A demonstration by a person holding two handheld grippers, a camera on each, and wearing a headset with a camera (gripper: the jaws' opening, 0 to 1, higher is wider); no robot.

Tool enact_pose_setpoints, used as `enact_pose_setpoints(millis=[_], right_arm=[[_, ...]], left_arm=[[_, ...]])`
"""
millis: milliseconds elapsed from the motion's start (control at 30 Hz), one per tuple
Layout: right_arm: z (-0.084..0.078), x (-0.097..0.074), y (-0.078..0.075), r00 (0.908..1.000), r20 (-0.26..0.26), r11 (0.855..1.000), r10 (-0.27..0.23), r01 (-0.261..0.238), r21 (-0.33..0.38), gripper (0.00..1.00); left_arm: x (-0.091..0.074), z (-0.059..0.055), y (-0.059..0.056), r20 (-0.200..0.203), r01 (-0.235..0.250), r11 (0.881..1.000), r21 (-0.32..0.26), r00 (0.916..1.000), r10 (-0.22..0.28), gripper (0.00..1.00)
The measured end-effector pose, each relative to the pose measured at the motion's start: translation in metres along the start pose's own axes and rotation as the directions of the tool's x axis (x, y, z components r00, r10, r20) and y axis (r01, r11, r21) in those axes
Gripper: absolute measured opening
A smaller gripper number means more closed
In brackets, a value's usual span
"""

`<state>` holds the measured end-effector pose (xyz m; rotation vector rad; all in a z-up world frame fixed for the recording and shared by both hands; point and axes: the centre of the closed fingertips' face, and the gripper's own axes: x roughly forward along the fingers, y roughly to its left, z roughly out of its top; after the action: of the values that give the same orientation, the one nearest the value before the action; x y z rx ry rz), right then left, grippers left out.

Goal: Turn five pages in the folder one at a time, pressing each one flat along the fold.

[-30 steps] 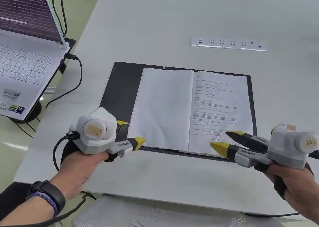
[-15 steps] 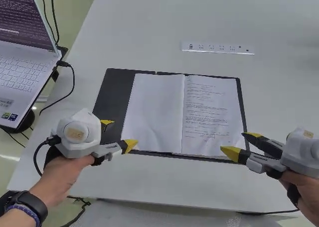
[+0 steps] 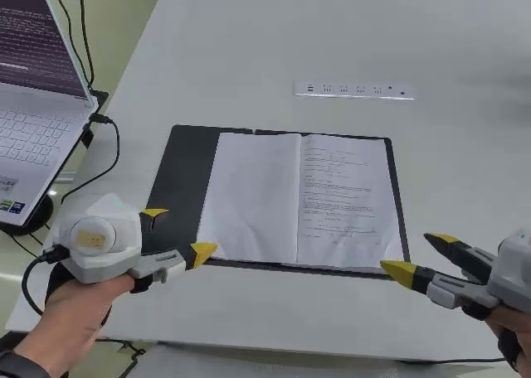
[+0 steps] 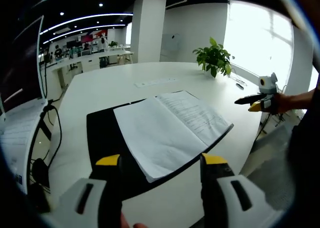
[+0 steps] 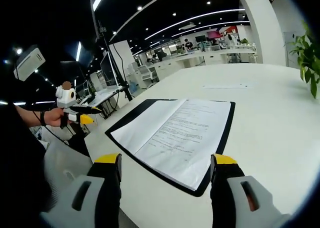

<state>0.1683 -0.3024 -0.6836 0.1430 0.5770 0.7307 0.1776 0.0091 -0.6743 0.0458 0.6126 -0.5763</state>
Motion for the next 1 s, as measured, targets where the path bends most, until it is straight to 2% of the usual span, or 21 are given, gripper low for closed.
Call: enact_pose_setpoints(millis=[233, 467, 633, 867, 1000], right_arm=[[0.007, -0.008, 0.001, 0.9997, 0.023, 1.000, -0.004, 0.003, 0.014, 0.80], [0.012, -0.013, 0.000, 0.9991, 0.041, 1.000, -0.010, 0.010, 0.020, 0.82], [0.011, -0.016, -0.002, 0.9990, 0.039, 1.000, -0.021, 0.020, 0.024, 0.82], [0.014, -0.019, -0.005, 0.9984, 0.049, 0.999, -0.028, 0.027, 0.027, 0.81], [0.013, -0.019, -0.006, 0.9988, 0.041, 0.999, -0.028, 0.028, 0.018, 0.81]], left_arm=[[-0.008, 0.004, 0.000, -0.001, -0.004, 1.000, 0.000, 1.0000, 0.004, 0.68], [-0.012, 0.003, 0.005, -0.017, -0.011, 1.000, 0.015, 0.9998, 0.011, 0.70], [-0.008, 0.009, 0.006, -0.018, -0.008, 1.000, 0.025, 0.9998, 0.009, 0.70], [0.001, 0.022, 0.001, -0.008, 0.011, 0.999, 0.046, 0.9999, -0.010, 0.70], [0.007, 0.026, -0.003, -0.015, 0.027, 0.997, 0.066, 0.9995, -0.026, 0.70]])
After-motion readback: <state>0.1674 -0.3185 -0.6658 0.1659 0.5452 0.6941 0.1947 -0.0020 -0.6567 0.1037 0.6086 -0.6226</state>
